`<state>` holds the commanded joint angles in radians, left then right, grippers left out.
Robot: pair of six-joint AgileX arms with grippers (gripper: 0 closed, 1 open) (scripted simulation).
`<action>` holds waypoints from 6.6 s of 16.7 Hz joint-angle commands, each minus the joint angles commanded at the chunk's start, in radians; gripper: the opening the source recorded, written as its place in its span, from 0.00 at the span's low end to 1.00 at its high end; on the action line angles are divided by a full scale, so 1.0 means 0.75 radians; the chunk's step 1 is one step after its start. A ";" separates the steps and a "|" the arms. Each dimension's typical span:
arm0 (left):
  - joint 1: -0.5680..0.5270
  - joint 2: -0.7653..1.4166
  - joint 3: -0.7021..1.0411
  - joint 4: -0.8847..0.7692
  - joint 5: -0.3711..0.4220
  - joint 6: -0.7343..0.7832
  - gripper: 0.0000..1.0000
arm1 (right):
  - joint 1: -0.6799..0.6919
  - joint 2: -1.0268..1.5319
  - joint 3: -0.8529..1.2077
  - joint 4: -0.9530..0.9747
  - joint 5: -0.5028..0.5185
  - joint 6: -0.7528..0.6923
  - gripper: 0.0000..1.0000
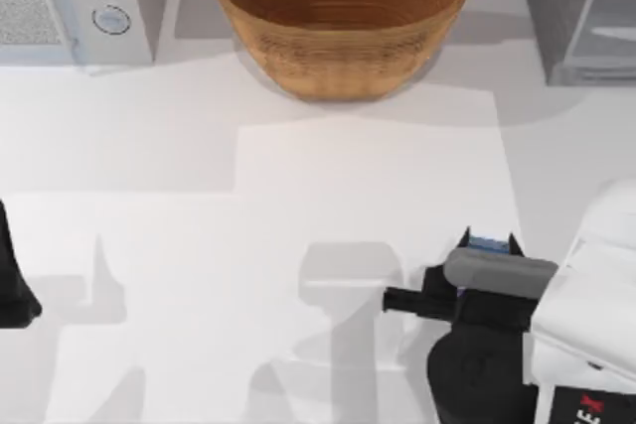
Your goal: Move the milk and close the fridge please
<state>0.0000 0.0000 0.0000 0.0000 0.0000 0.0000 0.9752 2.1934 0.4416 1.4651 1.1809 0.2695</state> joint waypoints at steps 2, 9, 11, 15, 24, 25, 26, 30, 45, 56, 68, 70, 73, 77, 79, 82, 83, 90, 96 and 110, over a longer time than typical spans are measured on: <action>0.000 0.000 0.000 0.000 0.000 0.000 1.00 | 0.000 0.000 0.000 0.000 0.000 0.000 0.00; 0.000 0.000 0.000 0.000 0.000 0.000 1.00 | 0.002 -0.023 -0.003 -0.019 -0.001 0.000 0.00; 0.000 0.000 0.000 0.000 0.000 0.000 1.00 | 0.002 -0.083 -0.009 -0.074 -0.002 -0.002 0.00; 0.000 0.000 0.000 0.000 0.000 0.000 1.00 | 0.002 -0.218 -0.022 -0.200 -0.002 0.002 0.00; 0.000 0.000 0.000 0.000 0.000 0.000 1.00 | -0.077 -0.283 -0.018 -0.231 -0.085 -0.021 0.00; 0.000 0.000 0.000 0.000 0.000 0.000 1.00 | -0.127 -0.307 -0.019 -0.238 -0.141 -0.037 0.00; 0.000 0.000 0.000 0.000 0.000 0.000 1.00 | -0.186 -0.337 -0.020 -0.247 -0.209 -0.056 0.00; 0.000 0.000 0.000 0.000 0.000 0.000 1.00 | -0.494 -0.494 -0.027 -0.299 -0.595 -0.149 0.00; 0.000 0.000 0.000 0.000 0.000 0.000 1.00 | -1.281 -0.918 -0.068 -0.468 -1.522 -0.338 0.00; 0.000 0.000 0.000 0.000 0.000 0.000 1.00 | -1.408 -0.382 0.463 -0.575 -1.695 -0.339 0.00; 0.000 0.000 0.000 0.000 0.000 0.000 1.00 | -1.584 0.114 1.100 -0.706 -1.870 -0.363 0.00; 0.000 0.000 0.000 0.000 0.000 0.000 1.00 | -1.578 0.109 1.094 -0.704 -1.867 -0.361 0.00; 0.000 0.000 0.000 0.000 0.000 0.000 1.00 | -1.582 0.113 1.099 -0.706 -1.869 -0.362 0.00; 0.000 0.000 0.000 0.000 0.000 0.000 1.00 | -1.584 0.114 1.100 -0.706 -1.870 -0.363 0.00; 0.000 0.000 0.000 0.000 0.000 0.000 1.00 | -1.584 0.114 1.100 -0.706 -1.870 -0.363 0.15; 0.000 0.000 0.000 0.000 0.000 0.000 1.00 | -1.584 0.114 1.100 -0.706 -1.870 -0.363 0.38; 0.000 0.000 0.000 0.000 0.000 0.000 1.00 | -1.584 0.114 1.100 -0.706 -1.870 -0.363 0.45; 0.000 0.000 0.000 0.000 0.000 0.000 1.00 | -1.584 0.114 1.100 -0.706 -1.870 -0.363 0.98; 0.000 0.000 0.000 0.000 0.000 0.000 1.00 | -1.584 0.114 1.100 -0.706 -1.870 -0.363 1.00; 0.000 0.000 0.000 0.000 0.000 0.000 1.00 | -1.488 -0.506 0.634 -1.056 -1.816 -0.397 1.00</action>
<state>0.0000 0.0000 0.0000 0.0000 0.0000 0.0000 -0.1407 1.8142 0.9168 0.6733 -0.1810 -0.0286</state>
